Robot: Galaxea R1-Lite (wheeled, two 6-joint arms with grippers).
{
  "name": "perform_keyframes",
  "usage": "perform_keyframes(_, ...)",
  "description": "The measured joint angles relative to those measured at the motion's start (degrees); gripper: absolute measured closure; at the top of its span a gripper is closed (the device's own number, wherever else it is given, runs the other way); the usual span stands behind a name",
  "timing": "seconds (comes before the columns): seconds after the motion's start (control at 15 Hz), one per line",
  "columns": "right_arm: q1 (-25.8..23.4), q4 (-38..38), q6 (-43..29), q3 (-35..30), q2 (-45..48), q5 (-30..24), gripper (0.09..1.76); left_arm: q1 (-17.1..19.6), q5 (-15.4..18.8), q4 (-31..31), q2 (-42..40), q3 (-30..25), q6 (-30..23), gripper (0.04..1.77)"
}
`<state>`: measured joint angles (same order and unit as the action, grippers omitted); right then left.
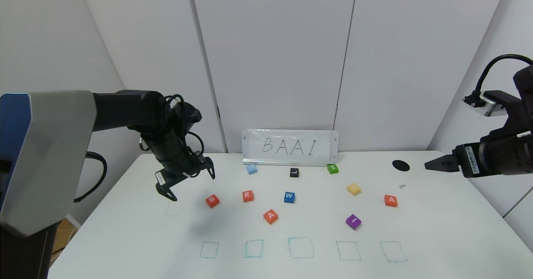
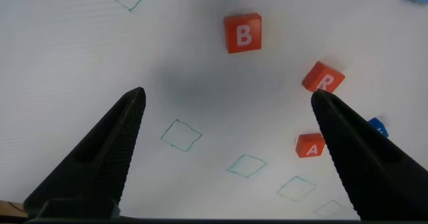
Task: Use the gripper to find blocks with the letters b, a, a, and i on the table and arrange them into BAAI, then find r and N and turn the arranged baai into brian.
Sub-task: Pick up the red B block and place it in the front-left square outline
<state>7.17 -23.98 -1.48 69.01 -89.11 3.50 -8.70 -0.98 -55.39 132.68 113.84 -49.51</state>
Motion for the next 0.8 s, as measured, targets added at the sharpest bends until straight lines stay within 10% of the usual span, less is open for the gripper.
perform_keyframes(0.8,0.0,0.9,0.0,-0.4,0.2,0.3,0.08,-2.7,-6.1,7.1,5.9,-0.1,-6.7,0.05)
